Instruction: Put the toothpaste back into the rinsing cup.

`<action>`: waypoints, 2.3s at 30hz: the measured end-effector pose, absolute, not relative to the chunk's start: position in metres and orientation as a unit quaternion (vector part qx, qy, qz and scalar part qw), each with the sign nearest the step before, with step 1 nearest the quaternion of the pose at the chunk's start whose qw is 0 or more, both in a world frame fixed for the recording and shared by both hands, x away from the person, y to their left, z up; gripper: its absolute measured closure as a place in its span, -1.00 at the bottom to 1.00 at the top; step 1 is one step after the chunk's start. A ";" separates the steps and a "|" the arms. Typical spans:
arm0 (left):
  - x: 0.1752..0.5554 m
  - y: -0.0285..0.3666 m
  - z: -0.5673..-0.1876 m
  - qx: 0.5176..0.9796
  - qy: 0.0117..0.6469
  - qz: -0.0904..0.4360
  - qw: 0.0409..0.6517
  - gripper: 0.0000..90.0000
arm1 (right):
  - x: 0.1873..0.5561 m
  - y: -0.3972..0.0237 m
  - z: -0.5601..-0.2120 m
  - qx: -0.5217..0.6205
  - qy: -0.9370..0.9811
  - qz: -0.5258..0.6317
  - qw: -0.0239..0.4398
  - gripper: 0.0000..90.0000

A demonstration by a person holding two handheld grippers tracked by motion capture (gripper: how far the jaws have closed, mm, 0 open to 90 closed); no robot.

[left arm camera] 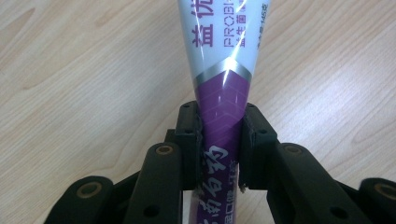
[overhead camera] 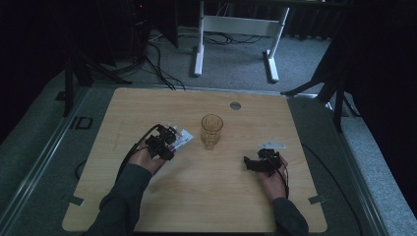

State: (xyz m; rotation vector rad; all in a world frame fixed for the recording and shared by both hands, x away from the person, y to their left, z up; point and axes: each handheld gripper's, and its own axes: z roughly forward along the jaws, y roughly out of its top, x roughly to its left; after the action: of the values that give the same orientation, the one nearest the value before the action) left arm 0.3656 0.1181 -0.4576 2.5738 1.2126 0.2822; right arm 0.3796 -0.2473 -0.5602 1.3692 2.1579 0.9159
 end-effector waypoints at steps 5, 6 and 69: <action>0.365 0.117 -0.455 0.886 0.425 0.108 0.153 0.61 | 0.380 -0.247 -0.560 0.493 0.777 0.329 0.212 -0.67; 0.364 0.116 -0.455 0.885 0.424 0.114 0.156 0.62 | 0.380 -0.247 -0.560 0.493 0.777 0.330 0.212 -0.67; 0.362 0.114 -0.438 0.799 0.450 0.214 0.336 0.61 | 0.380 -0.247 -0.560 0.492 0.778 0.329 0.211 -0.67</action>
State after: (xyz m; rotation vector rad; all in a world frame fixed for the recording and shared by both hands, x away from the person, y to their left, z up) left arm 0.3621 0.1136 -0.4379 2.0840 1.1748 0.5588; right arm 0.3801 -0.2473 -0.5602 1.3659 2.1612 0.9153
